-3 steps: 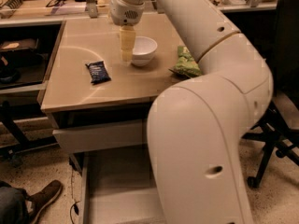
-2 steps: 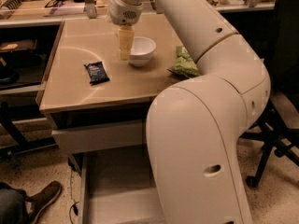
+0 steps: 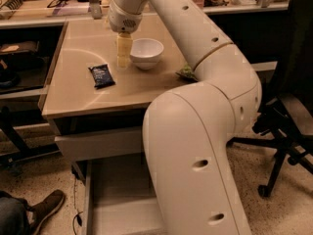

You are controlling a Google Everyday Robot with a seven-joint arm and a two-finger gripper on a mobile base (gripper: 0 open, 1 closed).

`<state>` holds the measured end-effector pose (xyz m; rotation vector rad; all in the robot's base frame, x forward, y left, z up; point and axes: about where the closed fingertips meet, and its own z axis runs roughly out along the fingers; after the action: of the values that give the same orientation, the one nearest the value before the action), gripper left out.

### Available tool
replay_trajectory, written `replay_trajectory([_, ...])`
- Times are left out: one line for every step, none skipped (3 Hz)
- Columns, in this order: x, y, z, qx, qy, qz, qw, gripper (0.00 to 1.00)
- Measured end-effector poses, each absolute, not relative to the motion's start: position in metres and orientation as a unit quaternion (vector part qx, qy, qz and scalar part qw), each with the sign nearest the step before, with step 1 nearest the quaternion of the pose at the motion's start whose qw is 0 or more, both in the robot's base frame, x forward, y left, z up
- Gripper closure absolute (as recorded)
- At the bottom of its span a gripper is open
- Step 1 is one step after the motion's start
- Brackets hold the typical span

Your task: Place rxbar blueberry into middle drawer

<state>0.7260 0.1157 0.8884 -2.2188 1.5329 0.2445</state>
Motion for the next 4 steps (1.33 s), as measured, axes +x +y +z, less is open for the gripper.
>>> replay_trajectory([0.739, 0.135, 0.868, -0.793, 0.552, 0.116, 0.232, 0.00])
replay_trajectory([0.739, 0.135, 0.868, -0.793, 0.552, 0.116, 0.232, 0.00])
replay_trajectory([0.733, 0.144, 0.865, -0.796, 0.550, 0.113, 0.227, 0.00])
replay_trajectory([0.700, 0.156, 0.842, -0.811, 0.535, 0.125, 0.202, 0.00])
